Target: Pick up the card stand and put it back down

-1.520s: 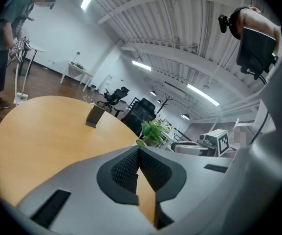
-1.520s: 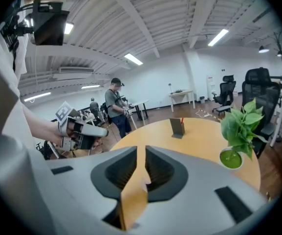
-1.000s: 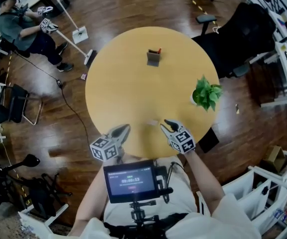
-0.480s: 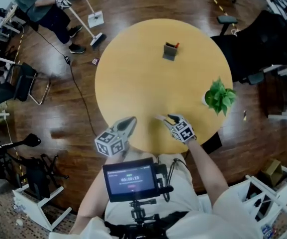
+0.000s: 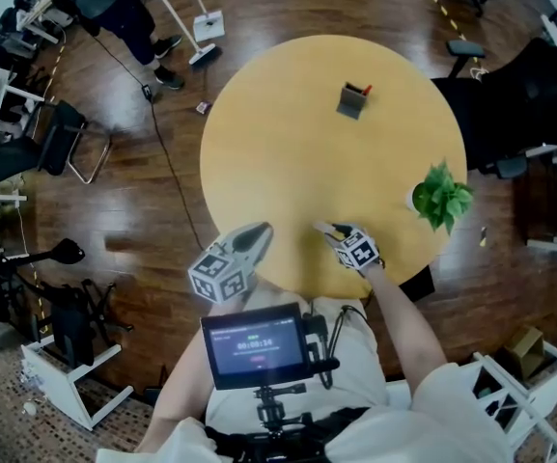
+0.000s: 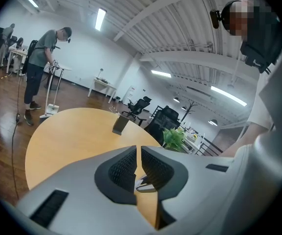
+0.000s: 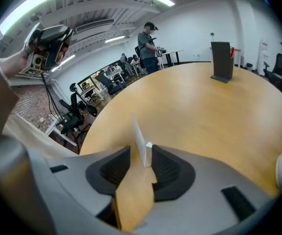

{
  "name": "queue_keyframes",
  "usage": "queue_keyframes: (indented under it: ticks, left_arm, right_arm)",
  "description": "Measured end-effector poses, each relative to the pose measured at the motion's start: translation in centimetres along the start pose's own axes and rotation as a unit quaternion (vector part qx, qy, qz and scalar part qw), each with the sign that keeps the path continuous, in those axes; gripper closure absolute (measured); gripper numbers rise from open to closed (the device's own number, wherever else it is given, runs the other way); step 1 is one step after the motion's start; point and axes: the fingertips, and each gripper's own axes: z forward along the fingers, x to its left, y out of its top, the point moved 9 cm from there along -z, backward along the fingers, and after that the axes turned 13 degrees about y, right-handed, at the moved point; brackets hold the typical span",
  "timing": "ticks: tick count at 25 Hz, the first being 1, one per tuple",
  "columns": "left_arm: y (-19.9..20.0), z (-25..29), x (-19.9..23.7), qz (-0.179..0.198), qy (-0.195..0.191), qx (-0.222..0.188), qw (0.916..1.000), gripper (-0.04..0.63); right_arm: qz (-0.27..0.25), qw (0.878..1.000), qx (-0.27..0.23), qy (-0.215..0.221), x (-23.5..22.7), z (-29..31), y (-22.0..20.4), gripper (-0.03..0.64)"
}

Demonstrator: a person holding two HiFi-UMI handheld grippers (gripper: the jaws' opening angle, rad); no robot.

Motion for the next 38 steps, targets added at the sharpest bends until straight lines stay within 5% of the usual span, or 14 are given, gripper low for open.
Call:
queue_keyframes:
  ticks: [4, 10, 21, 38]
  left_arm:
    - [0.2, -0.4, 0.0, 0.010, -0.001, 0.002, 0.9999, 0.569]
    - [0.3, -0.6, -0.5, 0.013, -0.011, 0.000, 0.9999, 0.569]
    - [1.1, -0.6, -0.7, 0.020, -0.048, -0.001, 0.9987, 0.569]
    - [6.9, 0.3, -1.4, 0.045, -0.119, -0.041, 0.9910, 0.569]
  right_arm:
    - [0.011, 1.000, 0.013, 0.001, -0.3, 1.0, 0.0, 0.478]
    - [0.016, 1.000, 0.001, -0.009, 0.0, 0.6, -0.3, 0.586]
    - [0.005, 0.997, -0.067, -0.027, 2.2, -4.5, 1.6, 0.591]
    - [-0.069, 0.985, -0.147, -0.055, 8.7, -15.5, 11.0, 0.592]
